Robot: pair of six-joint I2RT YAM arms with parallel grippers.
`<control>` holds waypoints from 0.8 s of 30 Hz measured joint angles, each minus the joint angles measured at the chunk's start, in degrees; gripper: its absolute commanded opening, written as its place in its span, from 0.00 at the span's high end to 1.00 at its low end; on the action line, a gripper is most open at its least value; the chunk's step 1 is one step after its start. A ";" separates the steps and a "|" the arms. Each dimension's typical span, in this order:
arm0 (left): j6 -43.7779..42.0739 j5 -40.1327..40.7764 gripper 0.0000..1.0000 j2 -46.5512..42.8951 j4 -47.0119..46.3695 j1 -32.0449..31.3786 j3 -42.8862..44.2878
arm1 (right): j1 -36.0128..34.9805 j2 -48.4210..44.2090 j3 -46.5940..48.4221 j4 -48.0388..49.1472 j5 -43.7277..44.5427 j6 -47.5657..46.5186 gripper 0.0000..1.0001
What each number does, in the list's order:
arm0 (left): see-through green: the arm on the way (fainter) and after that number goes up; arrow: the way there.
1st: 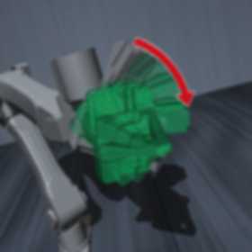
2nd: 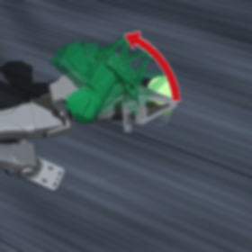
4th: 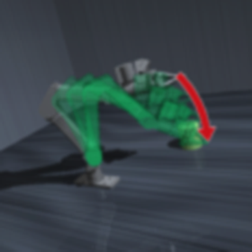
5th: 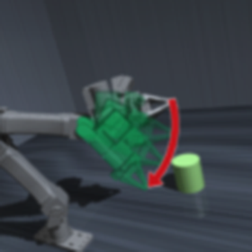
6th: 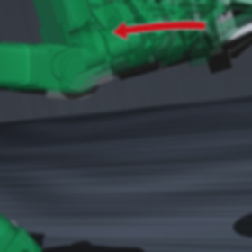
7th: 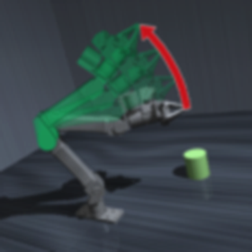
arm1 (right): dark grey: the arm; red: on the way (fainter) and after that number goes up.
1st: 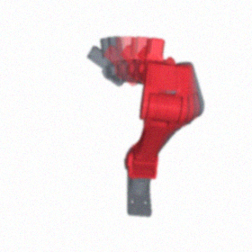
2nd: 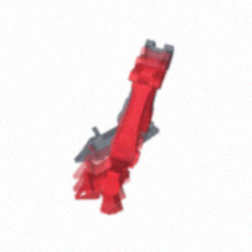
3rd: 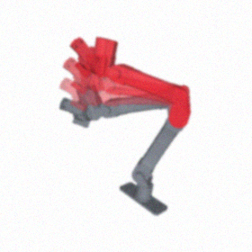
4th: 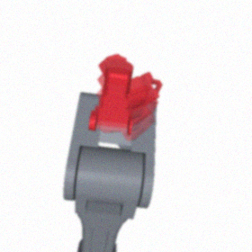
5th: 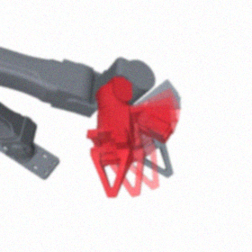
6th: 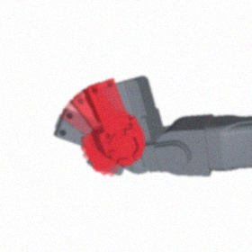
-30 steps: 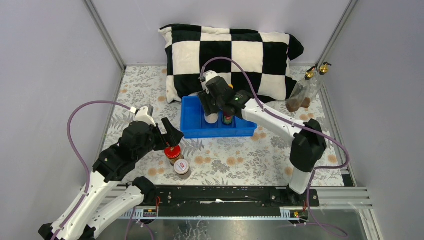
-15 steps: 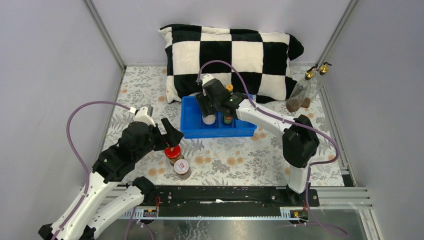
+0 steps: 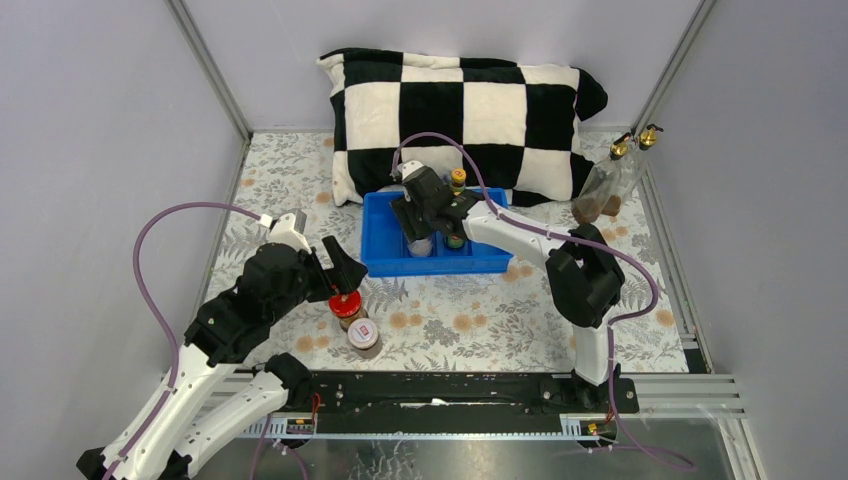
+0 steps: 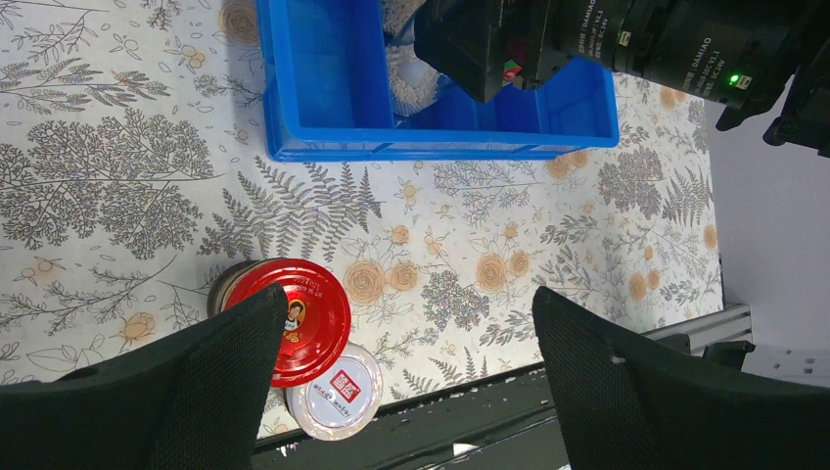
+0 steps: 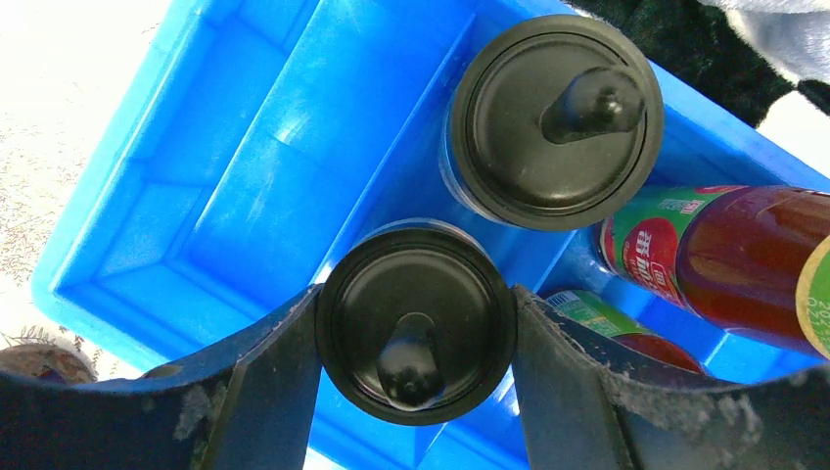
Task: Organize the condiment bottles
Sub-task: Place the bottle in the storage box.
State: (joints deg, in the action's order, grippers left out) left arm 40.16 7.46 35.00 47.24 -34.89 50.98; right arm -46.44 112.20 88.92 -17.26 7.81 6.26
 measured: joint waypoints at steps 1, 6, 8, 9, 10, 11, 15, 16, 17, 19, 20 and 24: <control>0.00 0.00 0.01 0.00 0.00 0.00 0.00 | 0.00 0.11 0.00 0.00 0.00 -0.02 0.36; 0.00 -0.15 0.01 -0.04 0.00 0.00 0.00 | 0.02 0.26 -0.02 0.33 -0.09 -0.04 0.36; 0.00 -0.17 0.01 -0.11 0.00 0.00 0.00 | 0.04 0.35 -0.02 0.46 -0.31 -0.02 0.36; -0.02 -0.17 0.01 -0.15 0.00 0.00 0.00 | 0.07 0.37 -0.02 0.55 -0.42 -0.04 0.35; -0.02 -0.17 0.01 -0.22 0.00 0.00 0.00 | 0.07 0.37 -0.09 0.81 -0.46 -0.02 0.35; -0.02 -0.17 0.01 -0.26 0.00 0.00 0.00 | 0.09 0.37 -0.17 1.01 -0.52 -0.02 0.35; -0.02 -0.17 0.01 -0.31 0.00 0.00 0.00 | 0.11 0.37 -0.46 1.68 -1.07 -0.02 0.33; -0.02 -0.17 0.01 -0.31 0.00 0.00 0.00 | 0.11 0.37 -0.52 1.86 -1.22 -0.04 0.32; -0.02 -0.17 0.01 -0.31 0.00 0.00 0.00 | 0.11 0.37 -0.55 1.97 -1.31 -0.02 0.31; -0.02 -0.17 0.01 -0.31 0.00 0.00 0.00 | 0.11 0.37 -0.63 2.23 -1.42 -0.02 0.29; -0.02 -0.20 0.01 -0.31 0.00 0.00 0.00 | 0.13 0.37 -0.68 2.36 -1.46 -0.02 0.28; -0.04 -0.20 0.01 -0.31 0.00 0.00 0.00 | 0.13 0.39 -0.68 2.45 -1.97 -0.07 0.19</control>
State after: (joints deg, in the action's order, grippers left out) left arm 40.12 7.27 34.70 47.24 -34.89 50.98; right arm -46.30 112.60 88.25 -14.81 5.85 6.20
